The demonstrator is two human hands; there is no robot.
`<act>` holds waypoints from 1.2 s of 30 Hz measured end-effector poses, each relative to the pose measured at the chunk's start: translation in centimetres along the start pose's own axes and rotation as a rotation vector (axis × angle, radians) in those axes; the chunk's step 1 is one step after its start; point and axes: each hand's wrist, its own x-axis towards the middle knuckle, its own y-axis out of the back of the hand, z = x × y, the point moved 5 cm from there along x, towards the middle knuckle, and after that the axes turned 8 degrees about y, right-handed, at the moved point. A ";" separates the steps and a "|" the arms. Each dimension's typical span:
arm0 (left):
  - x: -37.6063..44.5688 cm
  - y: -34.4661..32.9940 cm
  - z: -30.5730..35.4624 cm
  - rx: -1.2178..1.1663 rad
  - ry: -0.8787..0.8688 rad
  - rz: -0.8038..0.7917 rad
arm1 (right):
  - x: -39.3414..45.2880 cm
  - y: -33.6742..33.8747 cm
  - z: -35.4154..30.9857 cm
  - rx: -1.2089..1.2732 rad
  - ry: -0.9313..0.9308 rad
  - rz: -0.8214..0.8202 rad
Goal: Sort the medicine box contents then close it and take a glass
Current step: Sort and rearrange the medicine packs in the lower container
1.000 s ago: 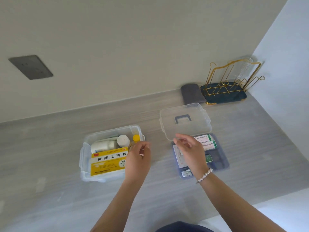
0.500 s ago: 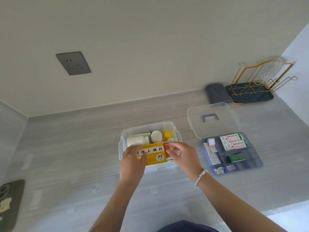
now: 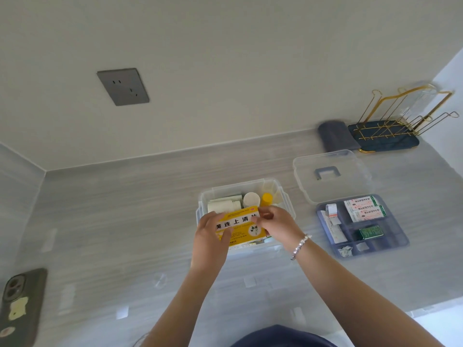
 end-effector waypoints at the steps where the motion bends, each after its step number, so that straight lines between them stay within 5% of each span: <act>1: -0.1 0.3 0.1 -0.035 -0.001 0.015 | -0.1 0.3 -0.1 0.082 -0.015 -0.001; 6: -0.2 1.9 0.4 -0.152 0.047 0.108 | -1.5 2.5 -0.3 0.250 0.039 0.045; 12: -0.9 0.3 1.6 -0.499 0.191 -0.111 | -4.1 5.7 1.0 0.312 0.086 0.079; 22: -6.8 -9.8 4.8 -0.437 0.193 -0.304 | -9.7 14.8 9.1 0.312 -0.062 0.191; 36: -12.5 -27.3 3.7 -0.362 0.566 -0.334 | -11.4 23.3 23.9 0.049 -0.309 0.312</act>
